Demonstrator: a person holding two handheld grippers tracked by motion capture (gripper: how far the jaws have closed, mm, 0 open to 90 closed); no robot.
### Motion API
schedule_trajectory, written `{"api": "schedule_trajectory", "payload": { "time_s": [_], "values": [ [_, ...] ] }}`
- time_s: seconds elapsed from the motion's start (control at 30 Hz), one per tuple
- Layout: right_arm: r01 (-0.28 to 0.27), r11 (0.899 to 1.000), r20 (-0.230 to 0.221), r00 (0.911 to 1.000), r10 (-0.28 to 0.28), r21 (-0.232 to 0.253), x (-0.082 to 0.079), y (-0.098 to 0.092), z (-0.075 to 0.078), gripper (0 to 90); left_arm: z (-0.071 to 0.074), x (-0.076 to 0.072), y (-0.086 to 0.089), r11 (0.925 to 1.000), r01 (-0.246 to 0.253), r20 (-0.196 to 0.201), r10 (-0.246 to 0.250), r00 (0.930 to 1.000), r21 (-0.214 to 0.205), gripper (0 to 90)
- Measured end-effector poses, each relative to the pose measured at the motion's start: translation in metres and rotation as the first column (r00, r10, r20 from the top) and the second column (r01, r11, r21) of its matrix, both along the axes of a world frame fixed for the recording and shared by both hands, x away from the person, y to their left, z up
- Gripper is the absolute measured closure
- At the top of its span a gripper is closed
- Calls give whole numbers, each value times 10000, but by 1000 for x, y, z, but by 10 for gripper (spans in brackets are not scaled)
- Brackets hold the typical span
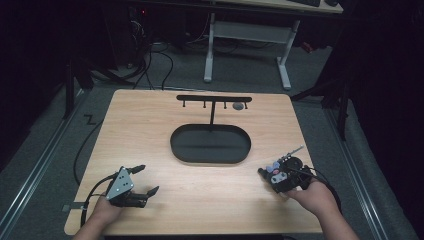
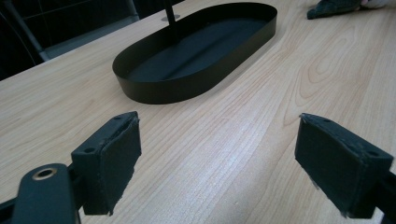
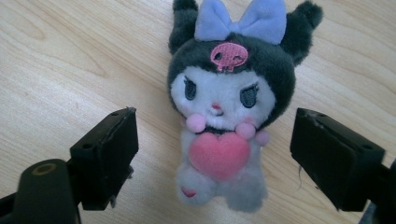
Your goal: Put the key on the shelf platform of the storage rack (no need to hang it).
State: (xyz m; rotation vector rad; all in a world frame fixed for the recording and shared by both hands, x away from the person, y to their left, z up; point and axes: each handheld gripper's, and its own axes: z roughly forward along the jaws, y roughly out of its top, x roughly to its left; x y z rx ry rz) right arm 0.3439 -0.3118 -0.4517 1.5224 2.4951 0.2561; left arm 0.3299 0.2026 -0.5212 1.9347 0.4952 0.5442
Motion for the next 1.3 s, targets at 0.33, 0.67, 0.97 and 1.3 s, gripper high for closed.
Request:
{"api": "schedule_trajectory", "payload": {
  "time_s": [0.33,0.67,0.97,1.3],
  "values": [
    [10,9998,-56,10000,-11,-183,2,-7,-9,188,0,-1,-1,10000,0,42,-1,10000,55,154],
    [177,9998,-142,9997,-176,24,0,-16,-20,186,0,-2,-1,9998,-175,134,174,9998,36,154],
    [252,9996,-362,9990,-257,-128,3,-15,-26,193,0,0,0,9999,-100,26,100,9999,2,154],
    [216,9994,-566,9981,-230,-256,5,-12,-35,246,0,0,0,10000,-30,30,30,10000,28,154]
  ]
}}
